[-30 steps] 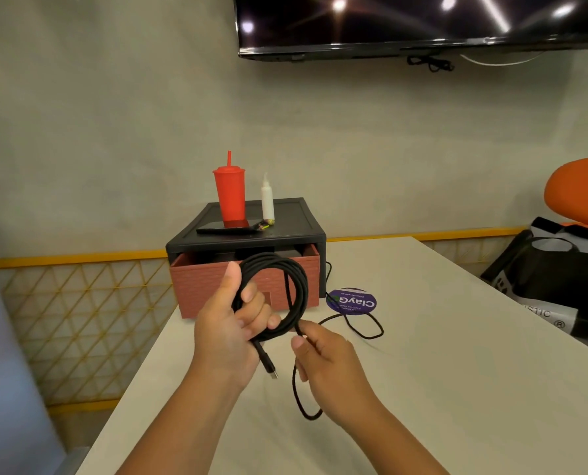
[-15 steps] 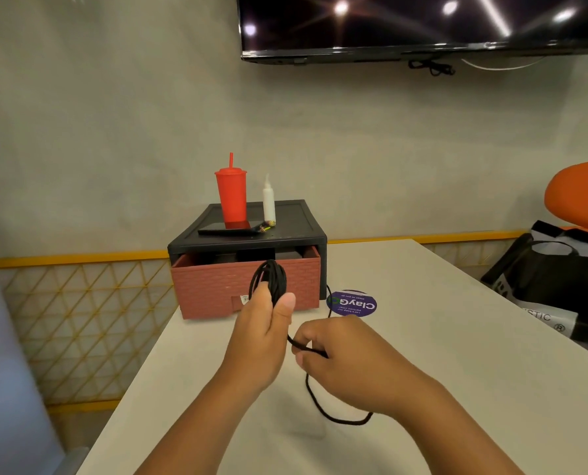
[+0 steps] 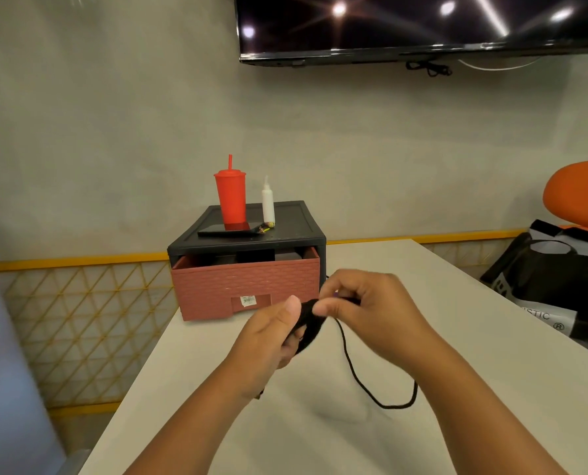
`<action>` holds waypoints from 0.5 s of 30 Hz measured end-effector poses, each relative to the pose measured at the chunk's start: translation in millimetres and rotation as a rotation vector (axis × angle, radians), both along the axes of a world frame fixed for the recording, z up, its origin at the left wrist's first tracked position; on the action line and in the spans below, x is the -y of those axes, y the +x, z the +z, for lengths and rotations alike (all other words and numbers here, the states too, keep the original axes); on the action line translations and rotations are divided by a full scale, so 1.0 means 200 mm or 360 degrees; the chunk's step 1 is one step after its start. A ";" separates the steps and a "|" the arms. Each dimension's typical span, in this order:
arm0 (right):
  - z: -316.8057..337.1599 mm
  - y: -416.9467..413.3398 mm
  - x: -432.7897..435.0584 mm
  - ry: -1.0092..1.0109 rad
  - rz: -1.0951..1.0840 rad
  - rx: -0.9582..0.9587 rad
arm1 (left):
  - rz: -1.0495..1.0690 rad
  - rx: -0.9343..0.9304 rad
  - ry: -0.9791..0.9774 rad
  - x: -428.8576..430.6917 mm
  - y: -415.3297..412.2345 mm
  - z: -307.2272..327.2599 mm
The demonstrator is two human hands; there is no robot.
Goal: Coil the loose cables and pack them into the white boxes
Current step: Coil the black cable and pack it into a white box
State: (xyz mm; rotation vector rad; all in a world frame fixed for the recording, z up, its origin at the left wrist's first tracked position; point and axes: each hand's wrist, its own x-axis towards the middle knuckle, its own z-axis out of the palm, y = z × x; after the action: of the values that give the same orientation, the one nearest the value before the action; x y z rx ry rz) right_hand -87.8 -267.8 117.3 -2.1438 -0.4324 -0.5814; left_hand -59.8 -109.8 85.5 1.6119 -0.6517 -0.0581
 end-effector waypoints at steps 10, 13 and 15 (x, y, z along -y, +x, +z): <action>-0.17 0.10 -0.14 0.0810 -0.0100 0.0077 | -0.0086 -0.0383 -0.0553 0.05 -0.07 0.06; -0.16 0.09 -0.17 0.0991 -0.0273 0.0078 | -0.0088 -0.0436 -0.0566 0.08 -0.08 0.06; -0.16 0.10 -0.17 0.1028 -0.0330 0.0123 | -0.0076 -0.0451 -0.0544 0.09 -0.08 0.06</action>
State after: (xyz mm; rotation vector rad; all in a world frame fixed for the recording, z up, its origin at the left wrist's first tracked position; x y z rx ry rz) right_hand -68.5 -233.8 85.5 -1.5539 -0.0416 -0.7971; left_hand -75.3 -127.2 96.6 1.2295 -0.4516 -0.1959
